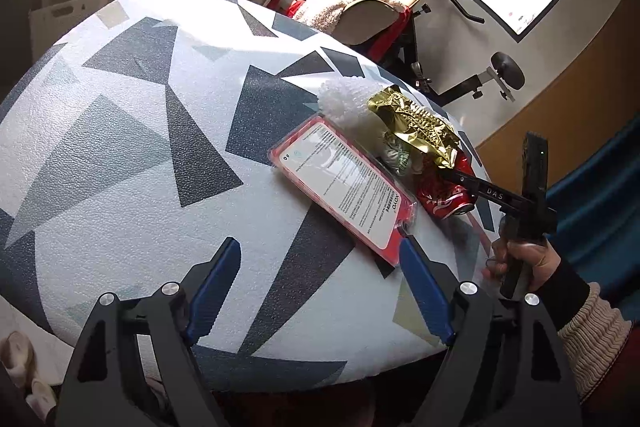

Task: Collect trash
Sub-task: 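Grasp the clear red-edged card case with the left tool while the right tool holds the can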

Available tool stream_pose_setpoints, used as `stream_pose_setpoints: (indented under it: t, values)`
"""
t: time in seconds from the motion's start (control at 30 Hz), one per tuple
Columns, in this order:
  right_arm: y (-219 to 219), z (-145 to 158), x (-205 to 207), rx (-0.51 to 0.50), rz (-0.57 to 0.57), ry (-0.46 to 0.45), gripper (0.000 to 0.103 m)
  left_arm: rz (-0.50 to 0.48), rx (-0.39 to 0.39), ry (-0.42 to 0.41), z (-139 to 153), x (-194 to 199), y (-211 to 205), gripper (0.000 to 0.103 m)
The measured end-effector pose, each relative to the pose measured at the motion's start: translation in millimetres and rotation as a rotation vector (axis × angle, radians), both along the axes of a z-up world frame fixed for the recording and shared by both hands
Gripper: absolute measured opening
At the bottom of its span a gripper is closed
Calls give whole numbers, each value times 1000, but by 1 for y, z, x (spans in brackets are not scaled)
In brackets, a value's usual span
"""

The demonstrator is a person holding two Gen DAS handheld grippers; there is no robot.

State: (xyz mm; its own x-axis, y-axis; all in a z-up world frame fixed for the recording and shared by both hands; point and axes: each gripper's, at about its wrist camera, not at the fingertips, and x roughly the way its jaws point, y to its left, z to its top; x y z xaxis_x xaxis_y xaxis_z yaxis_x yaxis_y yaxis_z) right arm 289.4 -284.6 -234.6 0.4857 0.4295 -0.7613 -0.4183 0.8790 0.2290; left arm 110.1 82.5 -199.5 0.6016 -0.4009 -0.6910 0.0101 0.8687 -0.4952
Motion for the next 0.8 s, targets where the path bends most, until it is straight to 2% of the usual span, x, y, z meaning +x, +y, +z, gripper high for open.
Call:
stream_pose_setpoints:
  t: [0.07,0.2,0.3,0.33,0.4,0.47,0.53,0.6,0.63,0.7,0.8]
  values:
    - [-7,7,-9,68,-1,-20,13,-4,2,7,-1,0,-2,79]
    - [-14,10,-30,96,-31,-71,11,-19,4,28,-5,6,-10,77]
    - [-18,5,-40,108,-55,-94,11,-10,-78,61,-12,17,-12,71]
    - [-19,5,-42,111,-63,-97,11,2,-117,72,-15,22,-12,66]
    - [-20,4,-44,111,-70,-100,11,43,-214,100,-23,33,-8,60]
    - [-18,4,-45,105,-69,-103,11,95,-276,141,-32,46,-5,55]
    - [-16,5,-47,95,-62,-110,11,143,-287,173,-41,57,-2,45]
    - [-15,6,-50,87,-53,-119,11,189,-292,209,-50,66,1,43]
    - [-15,6,-51,87,-51,-122,10,207,-310,218,-54,70,2,38]
    - [-16,6,-53,92,-51,-125,10,220,-326,213,-56,77,3,36]
    - [-19,4,-56,105,-58,-120,10,196,-296,197,-56,90,-2,36]
